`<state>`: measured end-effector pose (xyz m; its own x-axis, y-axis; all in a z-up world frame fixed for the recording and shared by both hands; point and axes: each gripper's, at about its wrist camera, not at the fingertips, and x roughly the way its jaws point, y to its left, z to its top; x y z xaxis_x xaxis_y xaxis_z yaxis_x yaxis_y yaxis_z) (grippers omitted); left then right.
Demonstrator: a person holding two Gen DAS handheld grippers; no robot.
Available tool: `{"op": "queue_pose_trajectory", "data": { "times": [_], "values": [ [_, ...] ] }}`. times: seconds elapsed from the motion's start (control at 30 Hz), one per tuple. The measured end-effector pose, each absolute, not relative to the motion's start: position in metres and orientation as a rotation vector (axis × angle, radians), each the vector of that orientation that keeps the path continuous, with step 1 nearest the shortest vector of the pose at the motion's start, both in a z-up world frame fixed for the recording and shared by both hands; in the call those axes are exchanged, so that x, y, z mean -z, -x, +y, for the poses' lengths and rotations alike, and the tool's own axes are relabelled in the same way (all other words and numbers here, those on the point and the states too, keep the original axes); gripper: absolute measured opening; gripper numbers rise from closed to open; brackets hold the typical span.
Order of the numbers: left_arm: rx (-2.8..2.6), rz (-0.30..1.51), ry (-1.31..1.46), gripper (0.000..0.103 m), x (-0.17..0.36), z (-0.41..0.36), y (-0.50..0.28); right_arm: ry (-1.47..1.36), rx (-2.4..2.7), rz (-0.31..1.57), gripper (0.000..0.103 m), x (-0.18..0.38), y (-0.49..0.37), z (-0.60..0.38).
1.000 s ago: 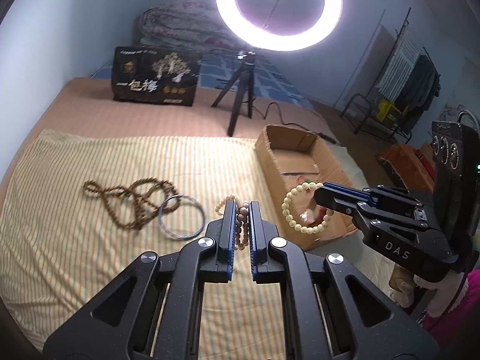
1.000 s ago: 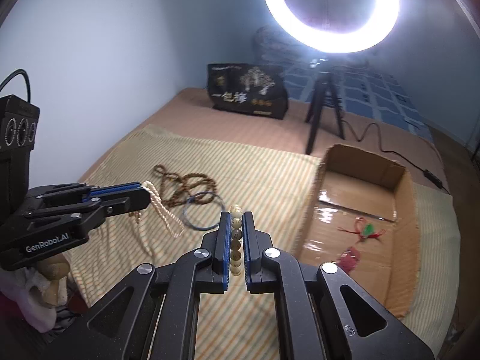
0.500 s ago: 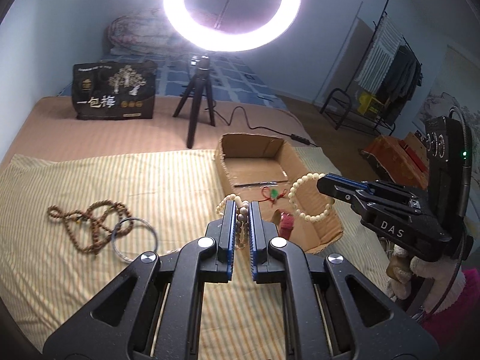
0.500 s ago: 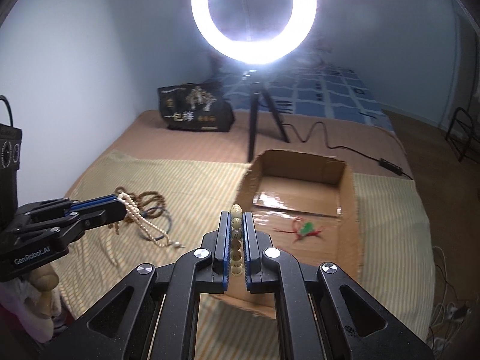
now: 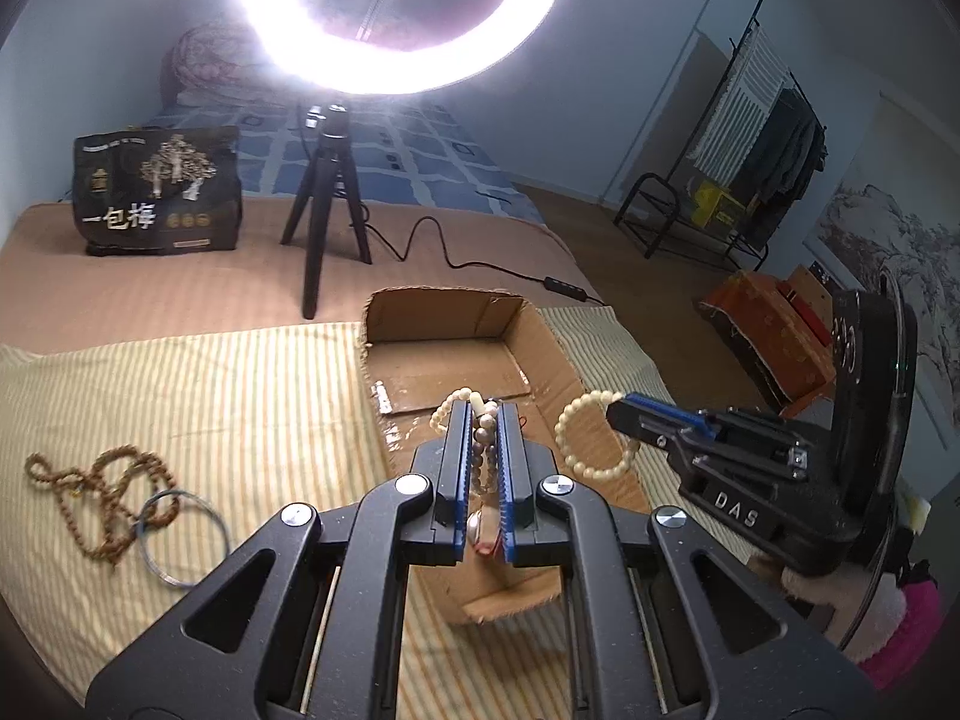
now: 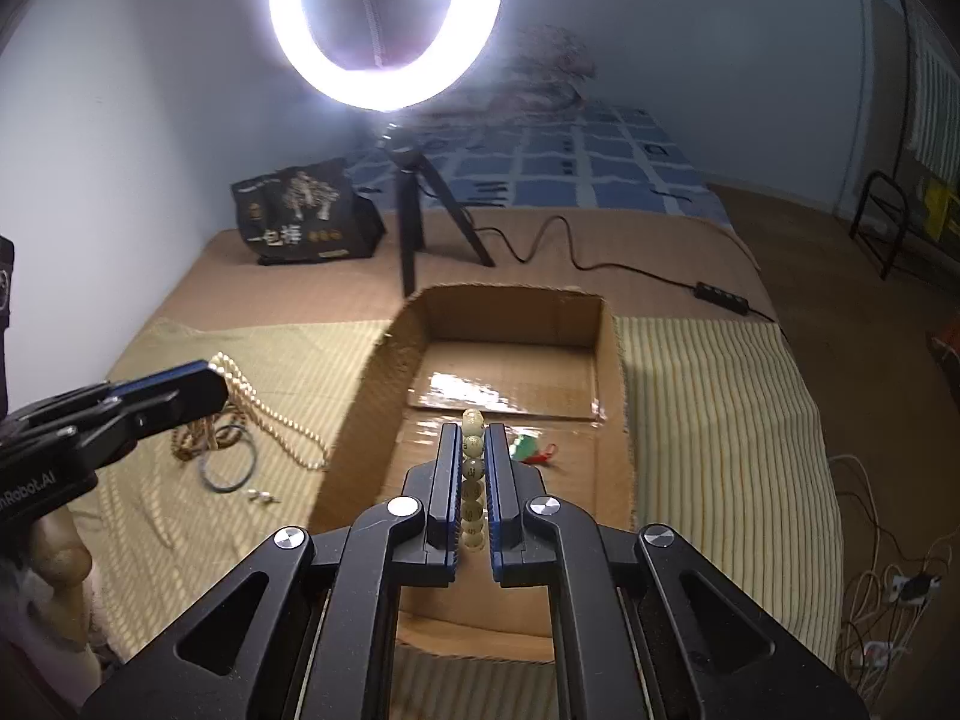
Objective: Organize jewelry
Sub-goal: 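Carry the pearls in the left tool while the right tool carries the bracelet over the box, then open the left tool releasing the pearls while the right tool drops the bracelet into the box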
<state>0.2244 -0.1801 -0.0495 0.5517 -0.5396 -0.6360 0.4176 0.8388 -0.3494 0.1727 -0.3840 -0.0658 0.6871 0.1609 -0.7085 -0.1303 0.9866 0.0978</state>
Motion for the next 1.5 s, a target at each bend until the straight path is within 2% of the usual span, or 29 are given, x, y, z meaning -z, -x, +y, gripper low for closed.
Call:
{"op": "queue_pose_trajectory", "data": {
  "times": [0.63, 1.13, 1.2, 1.27, 1.5],
  "values": [
    [0.539, 0.905, 0.118, 0.006, 0.099, -0.215, -0.263, -0.044, -0.117, 0.908, 0.006, 0.109, -0.185, -0.398],
    [0.528, 0.951, 0.092, 0.006, 0.111, -0.221, -0.272, -0.034, -0.108, 0.961, 0.006, 0.124, -0.191, -0.394],
    [0.524, 0.948, 0.088, 0.006, 0.11, -0.219, -0.271, -0.035, -0.104, 0.967, 0.011, 0.124, -0.192, -0.393],
    [0.522, 0.943, 0.085, 0.006, 0.108, -0.217, -0.269, -0.038, -0.103, 0.96, 0.021, 0.122, -0.191, -0.392],
    [0.512, 0.917, 0.075, 0.006, 0.099, -0.207, -0.262, -0.04, -0.102, 0.935, 0.023, 0.114, -0.186, -0.388]
  ]
}}
